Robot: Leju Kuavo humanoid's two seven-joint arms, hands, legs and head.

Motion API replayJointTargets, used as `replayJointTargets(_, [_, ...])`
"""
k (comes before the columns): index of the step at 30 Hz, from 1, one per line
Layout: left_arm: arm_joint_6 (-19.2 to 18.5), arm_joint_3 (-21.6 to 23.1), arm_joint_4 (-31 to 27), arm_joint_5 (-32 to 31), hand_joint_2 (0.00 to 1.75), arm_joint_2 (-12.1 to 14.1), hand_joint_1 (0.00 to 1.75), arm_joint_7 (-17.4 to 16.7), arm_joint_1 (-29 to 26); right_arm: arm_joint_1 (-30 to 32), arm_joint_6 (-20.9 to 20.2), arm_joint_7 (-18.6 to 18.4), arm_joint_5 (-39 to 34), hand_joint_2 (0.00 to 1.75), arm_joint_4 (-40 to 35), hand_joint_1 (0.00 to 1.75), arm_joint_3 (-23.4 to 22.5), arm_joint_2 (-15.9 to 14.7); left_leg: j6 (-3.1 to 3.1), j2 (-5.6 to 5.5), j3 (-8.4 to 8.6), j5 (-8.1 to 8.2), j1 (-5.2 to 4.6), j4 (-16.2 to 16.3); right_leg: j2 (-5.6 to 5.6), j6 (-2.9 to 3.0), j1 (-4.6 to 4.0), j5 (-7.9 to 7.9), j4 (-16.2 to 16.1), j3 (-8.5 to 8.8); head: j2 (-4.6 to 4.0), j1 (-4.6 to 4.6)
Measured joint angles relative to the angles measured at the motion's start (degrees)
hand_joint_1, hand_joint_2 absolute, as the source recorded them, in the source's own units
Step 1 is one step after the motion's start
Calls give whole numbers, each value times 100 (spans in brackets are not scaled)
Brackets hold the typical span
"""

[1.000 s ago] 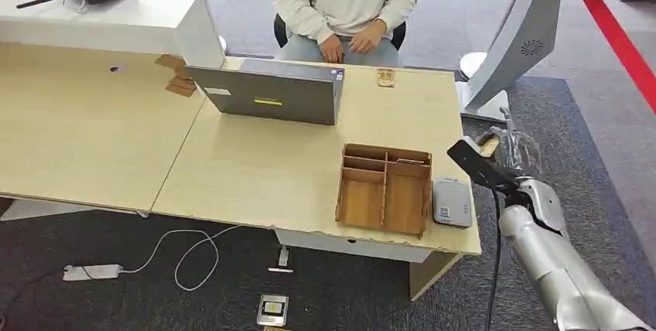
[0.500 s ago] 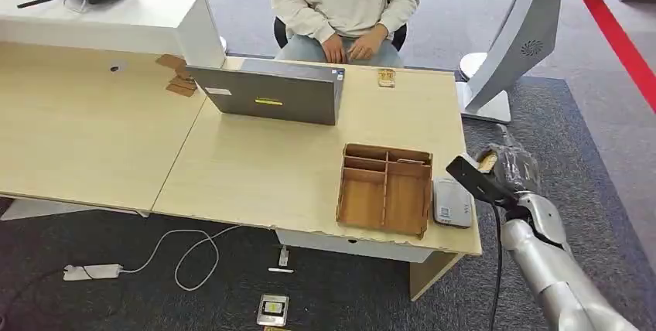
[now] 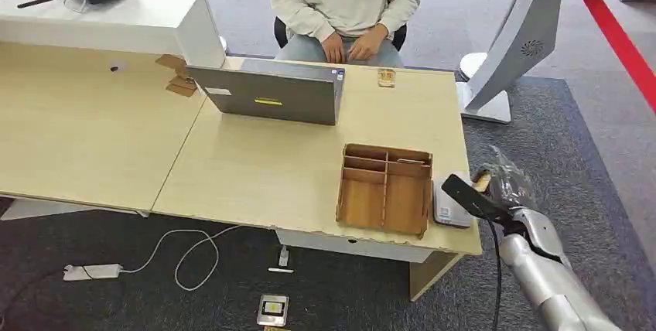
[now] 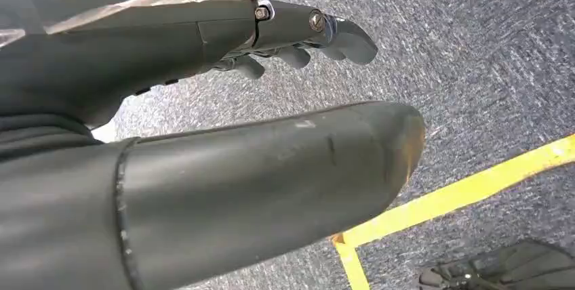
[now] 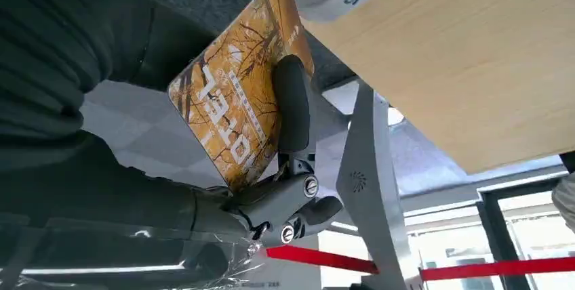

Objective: Pass the card to the sensor for recognition and then transmit it.

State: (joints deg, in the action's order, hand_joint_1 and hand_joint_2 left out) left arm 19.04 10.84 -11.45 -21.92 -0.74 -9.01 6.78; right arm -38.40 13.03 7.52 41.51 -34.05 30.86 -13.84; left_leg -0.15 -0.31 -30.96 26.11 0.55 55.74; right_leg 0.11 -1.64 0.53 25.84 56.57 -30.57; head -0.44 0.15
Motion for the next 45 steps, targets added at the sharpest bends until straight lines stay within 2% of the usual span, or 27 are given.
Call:
replayJointTargets(33, [-90, 0, 0, 74, 0, -15, 0, -50, 10, 94, -162, 81, 83, 175, 219, 175, 0, 9, 0, 2, 13, 0, 0, 0, 0, 0, 0, 0, -1, 13, 0, 0])
replayJointTargets(36, [-92, 0, 0, 103, 0, -20, 0, -63, 11, 97, -46, 116, 33, 175, 219, 175, -20, 11, 0, 2, 13, 0, 0, 0, 0, 0, 0, 0, 0, 14, 0, 0])
replayJointTargets(41, [-87, 11, 0, 129, 0, -24, 0, -72, 11, 38, 599, 400, -543, 175, 155, 175, -254, 59, 0, 0, 9, 0, -2, 0, 0, -1, 0, -1, 1, 13, 0, -2])
replayJointTargets(45, [-101, 20, 0, 118, 0, -31, 0, -20, 14, -218, 599, 376, -831, 175, -145, 175, -492, 116, 0, 1, 9, -1, -1, 0, 0, -1, 0, -1, 2, 13, 0, -2])
